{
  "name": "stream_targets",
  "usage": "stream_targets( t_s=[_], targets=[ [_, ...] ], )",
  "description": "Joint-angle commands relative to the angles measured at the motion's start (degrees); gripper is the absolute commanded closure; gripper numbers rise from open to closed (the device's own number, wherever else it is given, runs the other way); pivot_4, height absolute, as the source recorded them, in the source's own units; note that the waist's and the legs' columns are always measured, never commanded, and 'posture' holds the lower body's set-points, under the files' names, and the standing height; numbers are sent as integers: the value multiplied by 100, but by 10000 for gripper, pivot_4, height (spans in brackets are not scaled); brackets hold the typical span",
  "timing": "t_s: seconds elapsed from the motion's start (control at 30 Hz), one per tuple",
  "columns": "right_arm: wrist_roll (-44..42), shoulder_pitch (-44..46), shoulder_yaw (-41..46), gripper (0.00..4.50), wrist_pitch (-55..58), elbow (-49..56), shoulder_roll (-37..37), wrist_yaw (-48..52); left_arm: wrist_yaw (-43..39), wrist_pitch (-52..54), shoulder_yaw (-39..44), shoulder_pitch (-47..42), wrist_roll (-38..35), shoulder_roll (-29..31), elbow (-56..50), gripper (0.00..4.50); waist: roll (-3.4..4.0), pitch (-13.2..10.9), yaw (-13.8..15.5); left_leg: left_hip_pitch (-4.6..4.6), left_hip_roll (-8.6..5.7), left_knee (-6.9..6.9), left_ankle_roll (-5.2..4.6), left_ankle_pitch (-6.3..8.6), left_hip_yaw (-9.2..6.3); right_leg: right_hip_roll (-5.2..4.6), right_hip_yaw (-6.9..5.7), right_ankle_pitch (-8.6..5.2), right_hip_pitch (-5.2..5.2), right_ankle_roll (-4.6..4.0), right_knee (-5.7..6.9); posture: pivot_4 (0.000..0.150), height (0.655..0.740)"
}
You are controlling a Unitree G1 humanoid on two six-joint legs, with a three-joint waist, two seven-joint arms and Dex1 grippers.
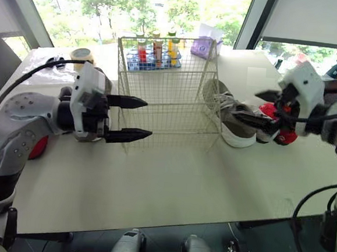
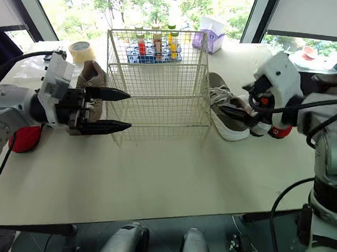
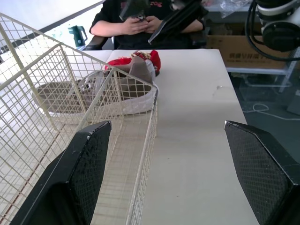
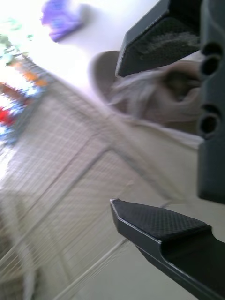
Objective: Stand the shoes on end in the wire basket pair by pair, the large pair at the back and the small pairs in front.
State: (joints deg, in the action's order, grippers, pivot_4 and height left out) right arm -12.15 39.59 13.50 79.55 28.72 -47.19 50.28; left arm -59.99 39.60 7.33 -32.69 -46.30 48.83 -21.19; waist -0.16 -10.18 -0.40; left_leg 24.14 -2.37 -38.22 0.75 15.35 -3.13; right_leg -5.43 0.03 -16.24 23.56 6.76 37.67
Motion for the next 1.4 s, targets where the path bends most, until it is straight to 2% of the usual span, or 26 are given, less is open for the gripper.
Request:
stream_targets(
  t_s=[0.03,0.13,0.27,0.53,0.83,0.93,1.2,1.23,1.4],
  targets=[
    [163,-183,670,205,704,364,542,-866,-132,-163,-105,-251,91,-52,55,5301,0,0,-17,0,0,0,0,-1,0,1,1,0,3,0,5,1500,7400],
    [112,-555,1249,205,727,379,1490,-1340,-242,-220,-233,-401,182,-126,201,5301,-1,2,-33,-7,1,3,0,-1,2,4,4,0,2,-1,14,1500,7400],
    [-146,-872,1540,205,137,229,2232,-1579,-337,-245,-291,-480,250,-154,272,5301,5,-1,-41,-12,1,4,0,-1,6,7,9,-1,2,-1,30,1500,7400],
    [167,-1132,784,205,-1816,-1100,2219,-2250,-209,-136,-254,-498,223,-156,150,5301,4,0,-56,-21,0,3,0,-1,10,7,13,-1,-2,0,29,1500,7400],
    [127,-1000,352,205,-2950,-2167,2226,-2488,67,4,-169,-440,126,-142,-77,5301,4,0,-50,-23,1,4,0,-1,12,8,16,-1,-3,0,28,1500,7400],
    [135,-975,243,8495,-3215,-2379,2202,-2524,127,13,-156,-437,116,-140,-100,5301,4,0,-57,-24,2,4,1,-2,12,8,17,-1,-3,0,28,1500,7400],
    [25,-845,199,39665,-3422,-2449,2141,-2600,181,-6,-188,-470,126,-163,-94,5301,4,0,-63,-61,7,11,0,-1,26,18,37,-1,-24,-1,26,1500,7400],
    [-3,-835,199,42442,-3406,-2422,2132,-2601,182,-10,-194,-479,129,-169,-90,5301,4,0,-57,-61,7,11,0,-1,29,18,40,-1,-24,-1,26,1500,7400],
    [-115,-515,388,43230,-3059,-1862,2036,-2937,158,-68,-238,-603,187,-211,31,5301,5,-1,-51,-61,7,11,-1,-1,35,17,47,-1,-21,-1,26,1500,7400]
  ],
)
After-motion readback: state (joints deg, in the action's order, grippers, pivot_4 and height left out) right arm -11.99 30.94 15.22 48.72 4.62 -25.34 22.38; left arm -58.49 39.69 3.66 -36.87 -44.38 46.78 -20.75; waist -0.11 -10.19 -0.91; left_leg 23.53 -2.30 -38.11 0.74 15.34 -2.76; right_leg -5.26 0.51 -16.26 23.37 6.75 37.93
